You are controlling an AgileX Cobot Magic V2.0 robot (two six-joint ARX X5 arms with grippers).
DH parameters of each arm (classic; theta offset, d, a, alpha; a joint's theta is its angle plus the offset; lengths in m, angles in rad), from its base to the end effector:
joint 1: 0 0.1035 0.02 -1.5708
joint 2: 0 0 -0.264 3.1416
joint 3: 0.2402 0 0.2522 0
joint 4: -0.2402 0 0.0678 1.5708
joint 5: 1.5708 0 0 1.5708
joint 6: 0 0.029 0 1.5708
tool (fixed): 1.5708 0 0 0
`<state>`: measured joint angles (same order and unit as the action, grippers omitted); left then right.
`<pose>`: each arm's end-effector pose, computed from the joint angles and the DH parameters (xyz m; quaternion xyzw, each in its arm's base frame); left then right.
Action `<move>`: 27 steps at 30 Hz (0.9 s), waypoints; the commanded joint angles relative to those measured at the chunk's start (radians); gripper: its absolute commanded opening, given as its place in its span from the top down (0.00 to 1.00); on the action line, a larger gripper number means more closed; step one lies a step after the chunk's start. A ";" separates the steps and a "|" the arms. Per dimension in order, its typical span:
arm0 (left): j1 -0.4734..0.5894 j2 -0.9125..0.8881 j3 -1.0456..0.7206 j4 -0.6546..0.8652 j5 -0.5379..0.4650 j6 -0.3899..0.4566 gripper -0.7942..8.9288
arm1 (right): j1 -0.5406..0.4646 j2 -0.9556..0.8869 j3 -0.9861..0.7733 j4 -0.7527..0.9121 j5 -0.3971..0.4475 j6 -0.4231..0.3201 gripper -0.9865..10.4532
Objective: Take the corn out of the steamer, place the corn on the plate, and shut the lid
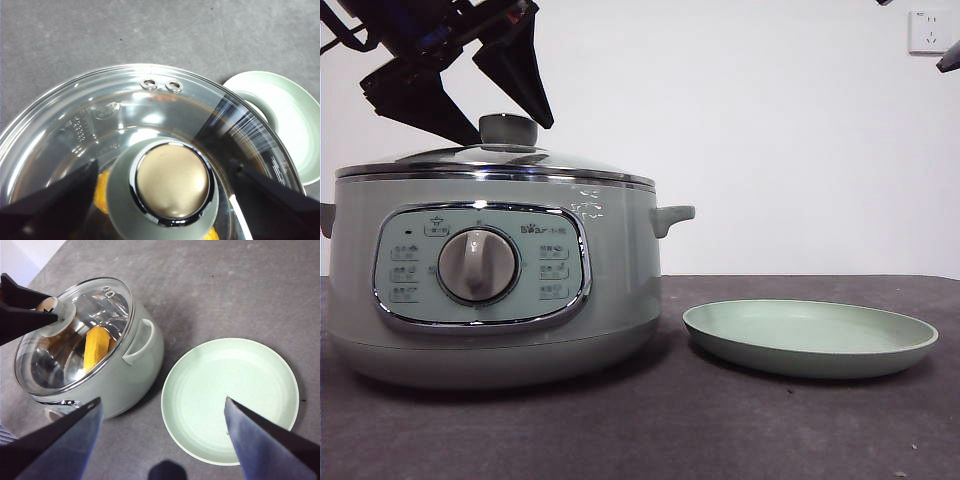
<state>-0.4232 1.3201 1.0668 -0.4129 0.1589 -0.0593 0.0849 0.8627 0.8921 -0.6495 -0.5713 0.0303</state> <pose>0.2557 -0.1202 0.2963 0.0162 0.3320 -0.2615 0.9062 0.1645 0.0297 0.3176 0.0871 0.3007 0.3024 0.9003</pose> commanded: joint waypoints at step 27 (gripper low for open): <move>-0.001 -0.526 0.002 -0.002 -0.272 0.056 0.93 | 0.557 0.475 0.278 0.113 0.294 0.084 0.56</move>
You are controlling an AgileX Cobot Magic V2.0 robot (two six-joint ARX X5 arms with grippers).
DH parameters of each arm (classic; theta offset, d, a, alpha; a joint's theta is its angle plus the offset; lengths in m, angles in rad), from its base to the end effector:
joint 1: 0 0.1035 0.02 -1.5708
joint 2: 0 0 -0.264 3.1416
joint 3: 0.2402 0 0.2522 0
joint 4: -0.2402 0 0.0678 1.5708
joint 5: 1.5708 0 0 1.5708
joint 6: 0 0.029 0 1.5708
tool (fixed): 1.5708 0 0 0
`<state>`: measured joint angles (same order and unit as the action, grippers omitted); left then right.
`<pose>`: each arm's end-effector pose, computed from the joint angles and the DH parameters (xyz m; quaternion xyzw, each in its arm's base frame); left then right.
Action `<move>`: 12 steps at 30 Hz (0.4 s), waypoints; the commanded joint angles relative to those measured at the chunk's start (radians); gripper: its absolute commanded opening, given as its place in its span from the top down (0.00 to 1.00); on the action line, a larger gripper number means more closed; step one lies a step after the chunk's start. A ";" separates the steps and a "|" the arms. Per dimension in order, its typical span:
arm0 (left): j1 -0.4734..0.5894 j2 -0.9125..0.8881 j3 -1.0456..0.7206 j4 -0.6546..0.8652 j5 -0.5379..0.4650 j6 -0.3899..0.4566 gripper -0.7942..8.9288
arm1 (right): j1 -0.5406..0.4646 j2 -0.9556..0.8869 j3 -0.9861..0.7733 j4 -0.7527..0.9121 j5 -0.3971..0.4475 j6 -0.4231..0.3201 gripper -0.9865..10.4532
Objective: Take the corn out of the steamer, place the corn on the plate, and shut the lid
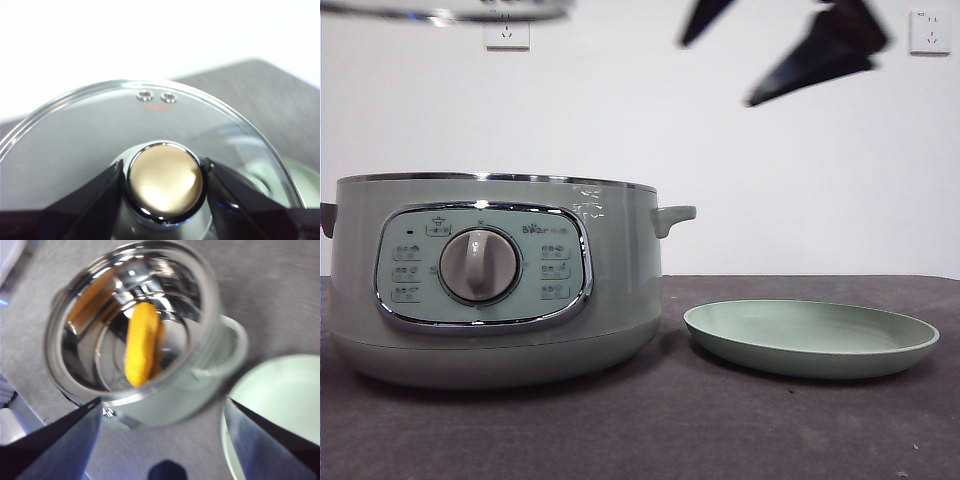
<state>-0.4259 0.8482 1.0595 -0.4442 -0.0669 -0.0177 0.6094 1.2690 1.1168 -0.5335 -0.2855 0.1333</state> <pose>0.1524 -0.0670 0.3892 0.0197 0.1142 -0.1763 0.9775 0.2141 0.1594 0.3172 0.0025 0.3582 0.3845 0.8508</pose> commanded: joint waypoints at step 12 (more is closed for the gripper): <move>0.002 -0.249 0.009 -0.082 -0.202 0.016 0.93 | 0.182 0.509 0.481 -0.169 0.155 -0.138 0.56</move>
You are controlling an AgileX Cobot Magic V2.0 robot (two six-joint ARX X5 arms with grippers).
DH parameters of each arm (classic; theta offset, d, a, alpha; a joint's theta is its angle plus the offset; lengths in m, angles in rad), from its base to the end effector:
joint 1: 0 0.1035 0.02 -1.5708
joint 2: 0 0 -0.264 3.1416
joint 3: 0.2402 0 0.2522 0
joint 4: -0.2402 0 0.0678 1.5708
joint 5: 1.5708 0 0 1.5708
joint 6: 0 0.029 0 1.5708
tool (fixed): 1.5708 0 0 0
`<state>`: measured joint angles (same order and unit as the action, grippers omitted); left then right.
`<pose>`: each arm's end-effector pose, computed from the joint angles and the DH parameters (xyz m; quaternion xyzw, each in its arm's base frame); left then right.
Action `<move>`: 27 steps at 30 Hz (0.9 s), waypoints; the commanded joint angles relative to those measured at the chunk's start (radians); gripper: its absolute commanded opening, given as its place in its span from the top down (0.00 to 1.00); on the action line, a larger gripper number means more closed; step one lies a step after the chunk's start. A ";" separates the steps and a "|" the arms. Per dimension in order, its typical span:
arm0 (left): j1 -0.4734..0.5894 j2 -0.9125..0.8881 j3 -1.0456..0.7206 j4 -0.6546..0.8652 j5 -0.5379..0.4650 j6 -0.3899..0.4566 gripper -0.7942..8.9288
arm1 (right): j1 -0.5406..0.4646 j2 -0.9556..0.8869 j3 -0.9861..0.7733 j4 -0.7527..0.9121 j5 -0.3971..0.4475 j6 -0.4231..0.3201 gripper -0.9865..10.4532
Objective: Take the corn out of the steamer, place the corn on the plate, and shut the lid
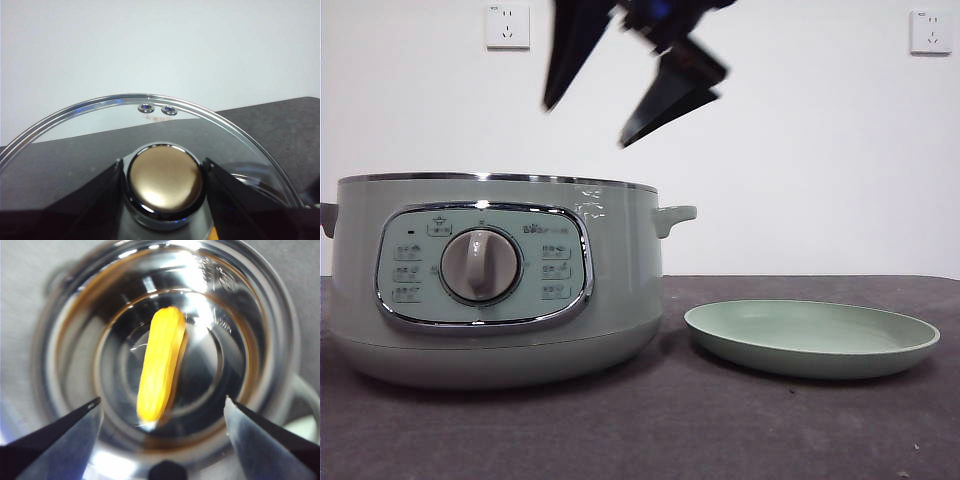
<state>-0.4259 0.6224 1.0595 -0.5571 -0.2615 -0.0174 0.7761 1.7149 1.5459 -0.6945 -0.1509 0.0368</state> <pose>0.0916 -0.0333 0.4040 0.0116 0.0572 -0.0815 0.9950 0.2625 0.2638 0.3094 -0.1137 0.4056 0.3987 0.8146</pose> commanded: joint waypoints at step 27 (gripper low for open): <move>0.002 -0.037 0.009 -0.033 -0.027 0.019 0.93 | 0.072 0.443 0.223 0.016 0.081 -0.088 0.81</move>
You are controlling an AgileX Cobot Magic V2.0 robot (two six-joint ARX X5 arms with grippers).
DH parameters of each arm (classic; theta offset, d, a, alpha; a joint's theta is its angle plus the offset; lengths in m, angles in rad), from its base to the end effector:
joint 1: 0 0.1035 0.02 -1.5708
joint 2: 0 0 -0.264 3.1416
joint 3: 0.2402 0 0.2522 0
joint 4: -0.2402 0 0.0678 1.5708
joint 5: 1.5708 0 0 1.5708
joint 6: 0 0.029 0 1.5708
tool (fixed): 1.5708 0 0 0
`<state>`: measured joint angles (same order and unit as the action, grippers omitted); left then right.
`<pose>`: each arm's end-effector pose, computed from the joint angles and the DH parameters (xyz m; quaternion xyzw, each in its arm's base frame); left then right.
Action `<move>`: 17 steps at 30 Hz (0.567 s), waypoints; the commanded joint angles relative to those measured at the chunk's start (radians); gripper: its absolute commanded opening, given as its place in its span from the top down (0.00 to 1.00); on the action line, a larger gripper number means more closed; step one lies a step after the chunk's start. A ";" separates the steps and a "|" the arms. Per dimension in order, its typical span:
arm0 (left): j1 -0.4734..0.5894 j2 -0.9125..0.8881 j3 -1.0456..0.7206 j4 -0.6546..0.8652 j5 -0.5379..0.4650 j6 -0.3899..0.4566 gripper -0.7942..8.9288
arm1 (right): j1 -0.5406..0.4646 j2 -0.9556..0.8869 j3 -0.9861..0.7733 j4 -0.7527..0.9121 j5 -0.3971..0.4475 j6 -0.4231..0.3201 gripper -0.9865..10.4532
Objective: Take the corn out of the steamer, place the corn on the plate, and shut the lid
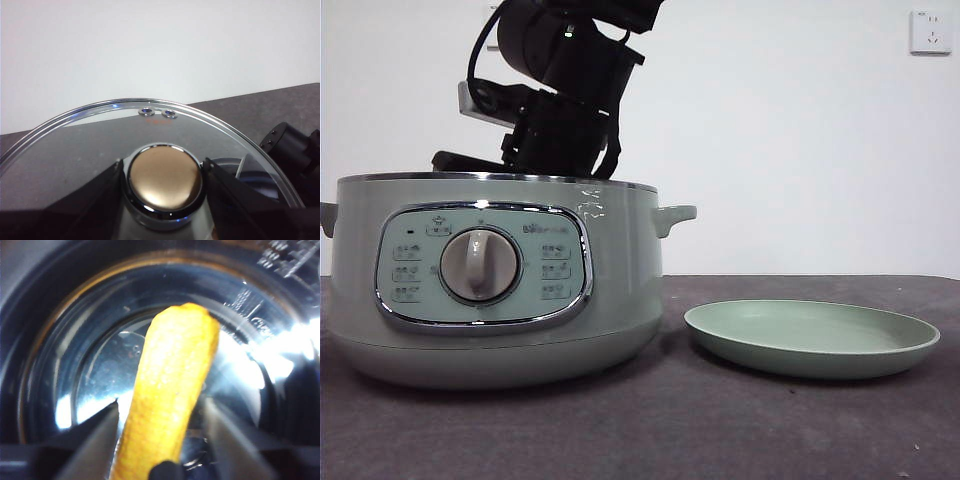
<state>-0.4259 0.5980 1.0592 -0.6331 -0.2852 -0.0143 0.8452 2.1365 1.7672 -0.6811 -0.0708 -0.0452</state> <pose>0.0841 -0.0292 0.3985 0.0228 0.0810 -0.0695 0.9940 0.3035 0.3453 0.2100 -0.2068 0.4555 0.3930 0.7716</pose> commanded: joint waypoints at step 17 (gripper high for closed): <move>0.002 0.003 0.010 0.031 -0.027 0.015 0.93 | -0.041 -0.200 0.027 -0.146 0.104 -0.009 0.93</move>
<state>-0.4259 0.6071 1.0592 -0.6540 -0.3050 -0.0105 0.8177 1.9480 1.7897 -0.8124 0.0273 -0.0528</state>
